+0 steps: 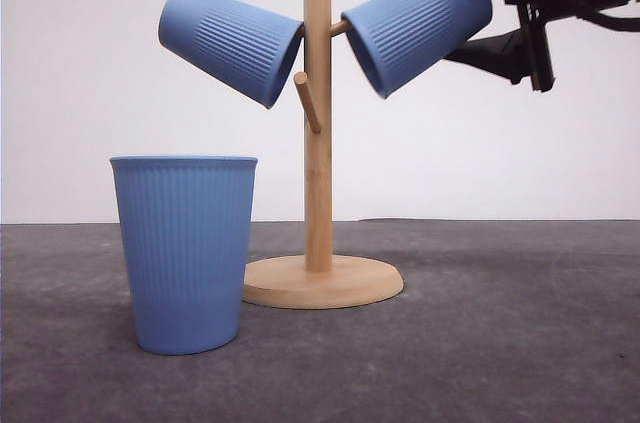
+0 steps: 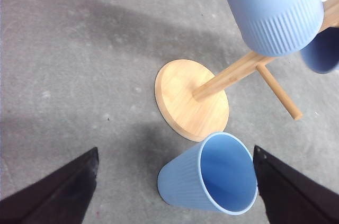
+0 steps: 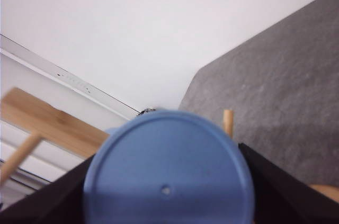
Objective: Place three cups
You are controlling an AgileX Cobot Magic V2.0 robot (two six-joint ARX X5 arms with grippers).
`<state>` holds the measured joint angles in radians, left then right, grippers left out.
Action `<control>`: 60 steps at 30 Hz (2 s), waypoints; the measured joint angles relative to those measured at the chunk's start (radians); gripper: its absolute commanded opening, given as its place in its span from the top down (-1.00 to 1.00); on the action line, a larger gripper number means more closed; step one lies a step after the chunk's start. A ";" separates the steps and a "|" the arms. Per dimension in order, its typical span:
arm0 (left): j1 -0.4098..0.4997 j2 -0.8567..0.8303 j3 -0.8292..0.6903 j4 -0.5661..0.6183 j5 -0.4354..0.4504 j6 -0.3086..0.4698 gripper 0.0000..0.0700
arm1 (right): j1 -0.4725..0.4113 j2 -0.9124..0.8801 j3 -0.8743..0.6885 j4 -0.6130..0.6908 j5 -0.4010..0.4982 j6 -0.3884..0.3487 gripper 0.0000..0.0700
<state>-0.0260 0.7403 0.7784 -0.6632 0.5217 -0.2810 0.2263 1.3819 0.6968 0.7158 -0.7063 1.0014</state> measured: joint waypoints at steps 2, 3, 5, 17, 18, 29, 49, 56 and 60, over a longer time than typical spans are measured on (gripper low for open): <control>0.000 0.000 0.000 0.000 0.000 0.000 -0.55 | 0.008 0.011 0.000 0.005 0.001 -0.001 -0.30; 0.000 0.000 0.000 0.000 0.000 0.000 -0.55 | 0.010 0.013 0.000 0.007 0.003 -0.003 -0.40; 0.000 0.000 0.000 0.000 0.000 0.000 -0.55 | 0.013 0.014 0.000 0.007 0.004 -0.005 -0.46; 0.000 0.000 0.000 0.000 0.000 0.000 -0.55 | -0.045 -0.013 0.000 0.056 -0.012 -0.009 -0.46; 0.000 0.000 0.000 0.000 0.000 0.000 -0.55 | -0.058 -0.023 0.000 0.056 -0.026 -0.009 -0.46; -0.004 0.000 0.000 -0.025 0.002 0.000 -0.59 | -0.224 -0.202 0.000 -0.249 -0.102 -0.119 -0.46; -0.316 0.303 0.000 0.061 -0.095 -0.049 -0.59 | -0.291 -0.577 0.000 -1.304 0.109 -0.798 -0.46; -0.393 0.485 0.000 0.158 -0.107 -0.116 -0.43 | -0.215 -0.584 -0.012 -1.352 0.127 -0.854 -0.46; -0.409 0.551 0.000 0.165 -0.106 -0.141 0.32 | -0.126 -0.584 -0.018 -1.363 0.134 -0.897 -0.46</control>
<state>-0.4352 1.2910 0.7784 -0.4978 0.4154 -0.4220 0.1002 0.7982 0.6785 -0.6477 -0.5723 0.1047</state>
